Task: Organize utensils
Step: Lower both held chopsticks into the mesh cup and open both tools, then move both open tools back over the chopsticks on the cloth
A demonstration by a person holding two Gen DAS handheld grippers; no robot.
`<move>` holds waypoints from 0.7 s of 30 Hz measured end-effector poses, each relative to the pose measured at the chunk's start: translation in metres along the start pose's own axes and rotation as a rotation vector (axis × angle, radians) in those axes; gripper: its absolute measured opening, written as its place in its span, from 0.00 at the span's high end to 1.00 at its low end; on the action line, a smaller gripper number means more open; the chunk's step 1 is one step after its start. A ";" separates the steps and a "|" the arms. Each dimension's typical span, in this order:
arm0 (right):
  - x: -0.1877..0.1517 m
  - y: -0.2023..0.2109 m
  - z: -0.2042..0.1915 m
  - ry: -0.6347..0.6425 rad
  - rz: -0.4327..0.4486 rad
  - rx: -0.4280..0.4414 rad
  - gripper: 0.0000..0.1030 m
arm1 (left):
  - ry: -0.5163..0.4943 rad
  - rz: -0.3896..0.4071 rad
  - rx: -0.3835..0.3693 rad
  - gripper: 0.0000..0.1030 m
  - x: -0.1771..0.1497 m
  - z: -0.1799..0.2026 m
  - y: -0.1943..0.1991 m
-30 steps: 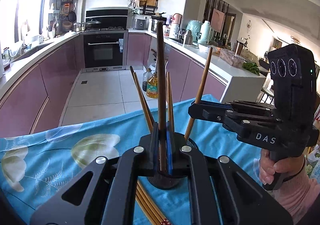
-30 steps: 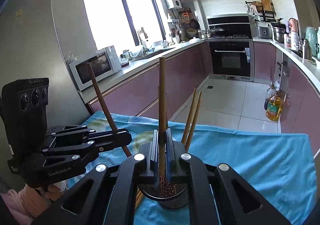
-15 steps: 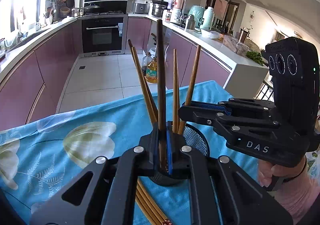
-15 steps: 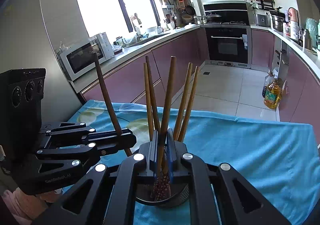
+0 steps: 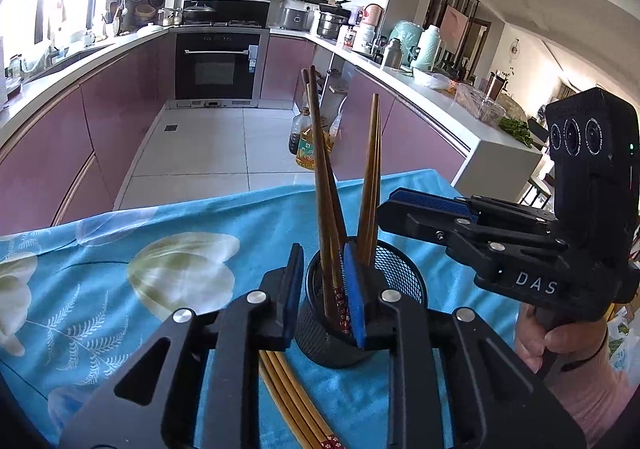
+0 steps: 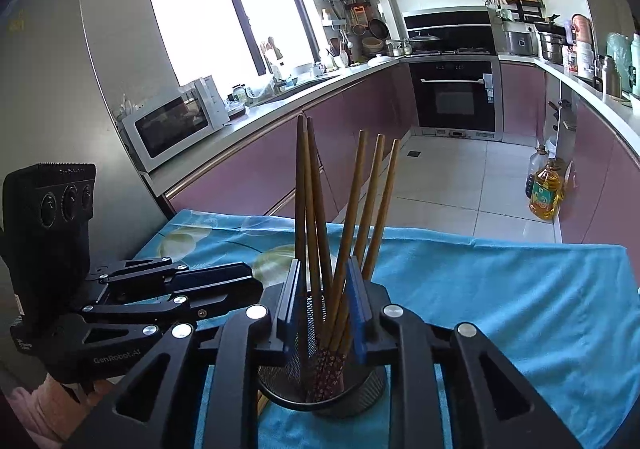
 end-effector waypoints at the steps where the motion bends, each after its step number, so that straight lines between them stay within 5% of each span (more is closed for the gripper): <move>1: -0.001 0.003 0.000 0.000 0.006 0.004 0.79 | 0.000 0.007 0.006 0.74 -0.002 -0.001 0.003; 10: -0.033 0.039 -0.014 0.052 0.003 0.147 0.60 | -0.040 0.058 0.063 0.46 -0.046 0.002 0.045; 21: -0.119 -0.020 -0.015 0.058 -0.256 0.073 0.60 | 0.008 -0.130 0.085 0.45 -0.140 0.000 0.029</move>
Point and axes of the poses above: each gripper's, at about its wrist camera, not at the fingertips, and y roughly against the way its jaws point, z to its right, x to its top, the point moved 2 cm from there along -y, roughly the way its jaws point, and after that the axes turned 13 degrees about -y, right-handed, at the moved point
